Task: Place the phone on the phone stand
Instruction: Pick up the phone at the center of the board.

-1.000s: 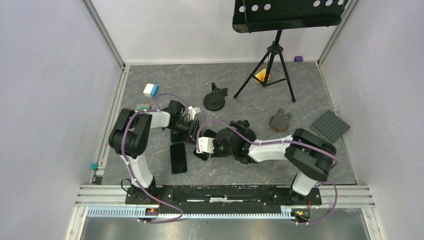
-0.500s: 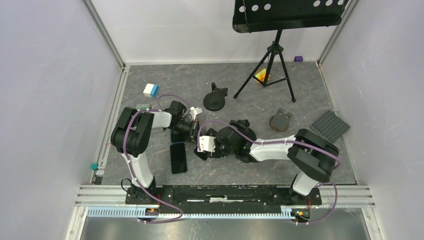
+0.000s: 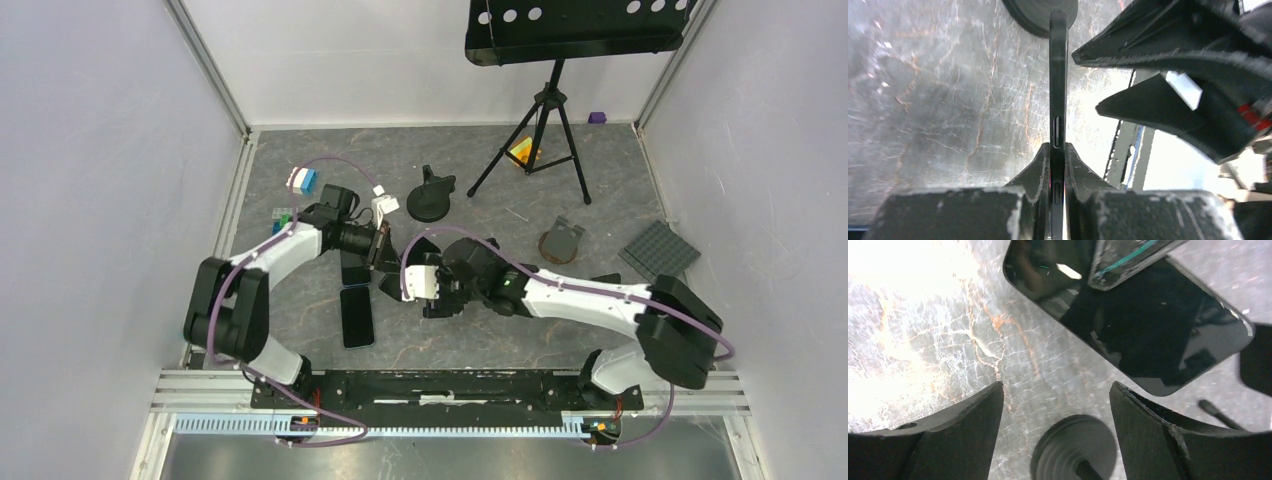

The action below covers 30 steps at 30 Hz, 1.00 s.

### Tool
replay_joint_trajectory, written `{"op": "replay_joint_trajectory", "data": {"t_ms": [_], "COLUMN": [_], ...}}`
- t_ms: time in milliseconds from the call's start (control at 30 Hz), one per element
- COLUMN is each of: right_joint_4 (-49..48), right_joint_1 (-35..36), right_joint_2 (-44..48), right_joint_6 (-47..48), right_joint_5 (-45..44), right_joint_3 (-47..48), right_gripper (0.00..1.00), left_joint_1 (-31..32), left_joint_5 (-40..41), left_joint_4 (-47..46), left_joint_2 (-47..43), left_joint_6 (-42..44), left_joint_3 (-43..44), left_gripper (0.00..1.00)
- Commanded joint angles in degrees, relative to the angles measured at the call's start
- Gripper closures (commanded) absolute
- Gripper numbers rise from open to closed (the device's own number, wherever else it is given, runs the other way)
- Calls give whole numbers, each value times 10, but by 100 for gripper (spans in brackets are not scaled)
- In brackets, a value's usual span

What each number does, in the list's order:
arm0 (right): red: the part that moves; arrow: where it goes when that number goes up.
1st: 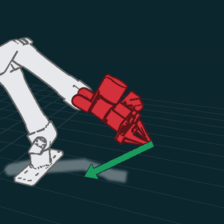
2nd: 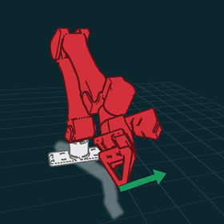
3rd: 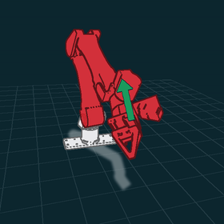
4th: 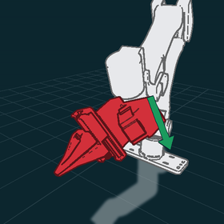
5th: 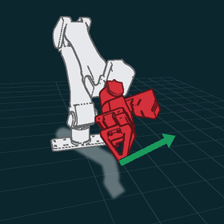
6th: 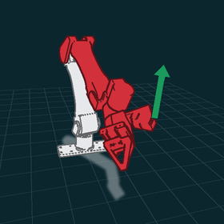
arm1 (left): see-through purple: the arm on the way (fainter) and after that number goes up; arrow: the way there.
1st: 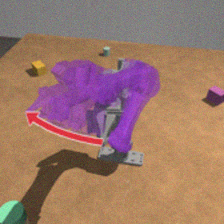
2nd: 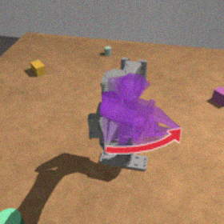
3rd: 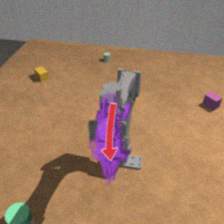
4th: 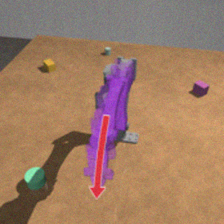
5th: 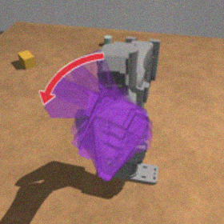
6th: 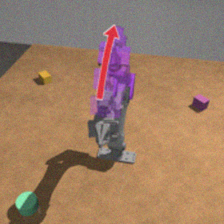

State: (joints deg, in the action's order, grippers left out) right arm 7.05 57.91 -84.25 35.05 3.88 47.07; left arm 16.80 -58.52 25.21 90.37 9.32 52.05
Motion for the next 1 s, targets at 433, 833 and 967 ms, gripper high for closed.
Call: {"op": "replay_joint_trajectory", "data": {"t_ms": [433,833,967], "right_joint_4": [66,119,117], "right_joint_1": [-112,-131,-136], "right_joint_2": [153,79,50], "right_joint_6": [-25,-28,-35], "right_joint_5": [182,326,349], "right_joint_3": [99,147,151], "right_gripper": [16,22,29], "left_joint_1": [8,38,45], "left_joint_5": [-20,-33,-44], "left_joint_4": [-176,-233,-248], "left_joint_2": [-274,-296,-298], "left_joint_6": [147,131,120], "left_joint_3": [-132,-164,-168], "left_gripper": [98,98,98]}}
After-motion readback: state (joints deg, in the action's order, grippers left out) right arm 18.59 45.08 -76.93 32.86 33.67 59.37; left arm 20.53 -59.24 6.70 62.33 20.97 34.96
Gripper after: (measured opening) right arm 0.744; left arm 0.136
